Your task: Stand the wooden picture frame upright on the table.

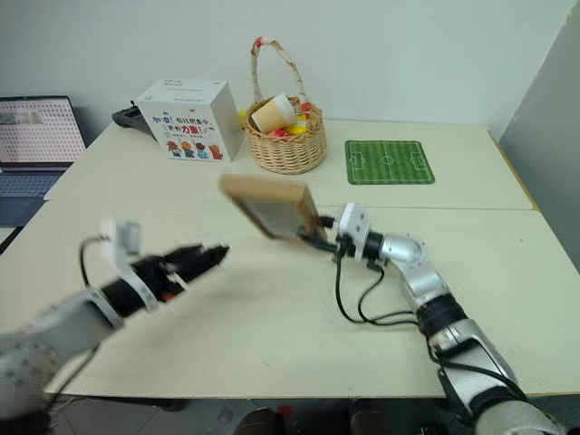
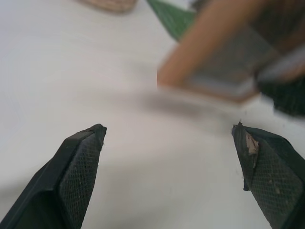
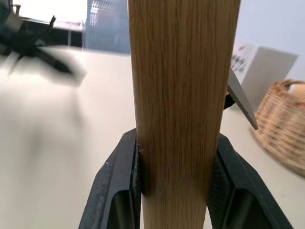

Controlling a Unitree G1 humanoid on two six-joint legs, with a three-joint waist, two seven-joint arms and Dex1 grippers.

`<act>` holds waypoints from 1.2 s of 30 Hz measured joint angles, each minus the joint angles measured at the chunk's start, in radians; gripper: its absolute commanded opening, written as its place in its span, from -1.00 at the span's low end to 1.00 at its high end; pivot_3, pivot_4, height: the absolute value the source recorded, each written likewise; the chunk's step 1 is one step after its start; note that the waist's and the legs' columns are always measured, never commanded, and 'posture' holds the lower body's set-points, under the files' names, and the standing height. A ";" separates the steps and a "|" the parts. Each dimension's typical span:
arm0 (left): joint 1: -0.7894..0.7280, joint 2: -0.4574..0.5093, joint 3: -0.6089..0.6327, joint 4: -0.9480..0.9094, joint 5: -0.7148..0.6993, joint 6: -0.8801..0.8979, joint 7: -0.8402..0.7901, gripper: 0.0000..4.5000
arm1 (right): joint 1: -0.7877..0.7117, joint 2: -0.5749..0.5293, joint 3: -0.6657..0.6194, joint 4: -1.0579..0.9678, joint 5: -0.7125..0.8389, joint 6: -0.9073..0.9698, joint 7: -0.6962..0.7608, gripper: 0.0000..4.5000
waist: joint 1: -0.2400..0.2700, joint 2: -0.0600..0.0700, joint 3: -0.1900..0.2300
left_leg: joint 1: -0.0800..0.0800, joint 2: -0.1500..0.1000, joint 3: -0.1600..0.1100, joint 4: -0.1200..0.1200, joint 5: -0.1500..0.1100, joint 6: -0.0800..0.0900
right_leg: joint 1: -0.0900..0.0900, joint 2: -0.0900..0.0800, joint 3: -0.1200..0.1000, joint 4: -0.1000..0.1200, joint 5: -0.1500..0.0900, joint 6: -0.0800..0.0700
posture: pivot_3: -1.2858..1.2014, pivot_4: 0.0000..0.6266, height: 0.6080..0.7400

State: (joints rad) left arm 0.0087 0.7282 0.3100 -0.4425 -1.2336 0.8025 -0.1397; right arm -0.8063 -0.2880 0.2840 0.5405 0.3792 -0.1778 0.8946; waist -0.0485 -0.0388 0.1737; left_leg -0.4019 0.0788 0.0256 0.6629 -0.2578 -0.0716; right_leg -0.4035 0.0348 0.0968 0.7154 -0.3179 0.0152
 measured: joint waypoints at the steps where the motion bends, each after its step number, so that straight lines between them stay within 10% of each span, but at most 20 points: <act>1: 0.002 -0.001 0.020 -0.006 0.000 -0.003 0.001 1.00 | -0.010 0.013 -0.019 0.014 0.009 0.041 0.010 -0.41 | 0.004 0.000 0.000 | 0.000 0.000 0.000 -0.001 0.000 0.000 | 0.000 0.000 -0.001 0.000 0.000 -0.001 | 0.03 -0.52 1.00; 9: 0.053 0.082 0.081 -0.113 0.104 -0.004 -0.100 1.00 | -0.053 0.090 -0.120 0.175 0.084 0.481 0.065 -0.41 | 0.006 0.003 0.002 | 0.000 -0.002 0.002 -0.001 0.000 0.001 | -0.001 0.002 0.001 0.000 -0.001 -0.002 | 0.03 -0.52 1.00; 19: 0.035 0.076 -0.002 -0.109 0.251 -0.008 -0.222 1.00 | -0.072 0.123 -0.141 0.201 0.018 0.538 0.115 -0.41 | -0.003 0.002 0.001 | 0.000 -0.001 0.003 -0.002 -0.001 0.001 | -0.001 0.004 0.000 0.000 -0.001 -0.002 | 0.03 -0.52 1.00; 31: -0.063 0.058 -0.046 -0.003 0.367 -0.025 -0.337 1.00 | 0.083 0.033 -0.121 -0.026 -0.059 0.576 0.128 0.95 | -0.007 0.002 0.001 | -0.001 -0.001 0.003 -0.002 -0.001 0.000 | -0.001 0.005 0.000 0.000 -0.001 -0.001 | 0.03 -0.52 1.00; 36: -0.129 0.114 -0.043 0.085 0.377 0.008 -0.405 1.00 | 0.168 -0.128 -0.140 -0.246 -0.051 0.695 0.138 0.99 | -0.002 0.003 0.002 | -0.002 -0.002 0.003 -0.001 -0.001 0.000 | -0.003 0.005 0.000 -0.001 -0.001 -0.001 | 0.03 -0.52 1.00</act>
State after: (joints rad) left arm -0.1204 0.8418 0.2672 -0.3574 -0.8569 0.8103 -0.5444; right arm -0.6381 -0.4161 0.1443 0.2948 0.3284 0.5171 1.0325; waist -0.0504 -0.0355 0.1760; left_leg -0.4043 0.0772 0.0281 0.6614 -0.2585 -0.0711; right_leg -0.4060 0.0397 0.0965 0.7148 -0.3190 0.0139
